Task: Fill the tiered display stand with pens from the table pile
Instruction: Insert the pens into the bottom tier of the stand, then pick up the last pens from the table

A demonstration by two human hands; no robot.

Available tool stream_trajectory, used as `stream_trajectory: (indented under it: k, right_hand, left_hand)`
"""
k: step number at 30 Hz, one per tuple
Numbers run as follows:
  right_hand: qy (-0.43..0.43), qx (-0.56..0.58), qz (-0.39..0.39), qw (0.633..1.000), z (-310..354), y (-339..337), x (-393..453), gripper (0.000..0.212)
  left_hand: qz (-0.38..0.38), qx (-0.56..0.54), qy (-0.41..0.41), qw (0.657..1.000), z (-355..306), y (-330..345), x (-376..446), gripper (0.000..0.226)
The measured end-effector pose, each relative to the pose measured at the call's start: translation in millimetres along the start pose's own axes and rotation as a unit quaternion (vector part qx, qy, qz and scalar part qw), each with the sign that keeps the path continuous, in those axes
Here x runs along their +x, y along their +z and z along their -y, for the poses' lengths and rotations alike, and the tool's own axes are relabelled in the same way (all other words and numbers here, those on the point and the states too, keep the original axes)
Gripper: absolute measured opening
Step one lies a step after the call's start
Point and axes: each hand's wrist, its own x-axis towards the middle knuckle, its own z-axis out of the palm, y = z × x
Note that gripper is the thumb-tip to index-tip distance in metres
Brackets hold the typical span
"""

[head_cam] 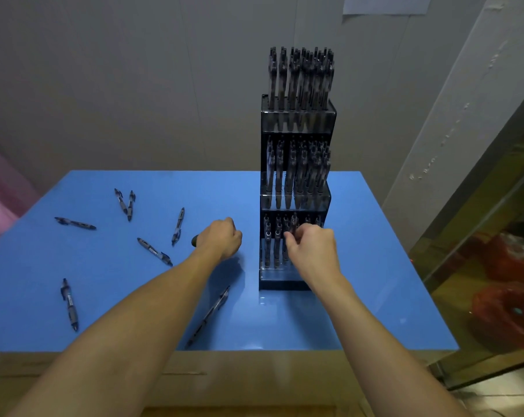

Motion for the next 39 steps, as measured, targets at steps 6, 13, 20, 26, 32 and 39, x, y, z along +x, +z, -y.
stream_trajectory:
  k: [6,13,20,26,32,39]
  right_hand:
    - [0.031,-0.092,0.043,0.994,8.9,2.7,1.4,0.044]
    - [0.033,-0.069,0.05,0.996,2.6,6.3,-0.5,0.033]
    - [0.011,-0.013,0.037,0.999,-7.3,8.6,-1.7,0.027]
    - [-0.025,0.035,0.0,0.999,-16.6,15.7,-7.1,0.025]
    - [-0.038,0.025,0.015,0.999,-25.3,27.4,-11.1,0.022]
    - [-0.036,-0.074,0.064,0.995,-13.7,21.2,-19.5,0.029]
  left_hand:
    - [-0.005,0.003,0.004,1.0,3.6,-0.8,0.0,0.02]
    - [-0.004,0.013,0.0,1.0,7.6,-0.2,-4.2,0.019]
    - [-0.012,-0.001,-0.022,1.0,11.9,1.2,-14.9,0.019]
    - [-0.016,-0.008,-0.055,0.998,16.3,0.2,-24.7,0.018]
    - [-0.016,-0.008,-0.067,0.998,17.7,2.7,-31.2,0.018]
    - [-0.027,-0.004,-0.079,0.997,19.9,-3.1,-35.1,0.019]
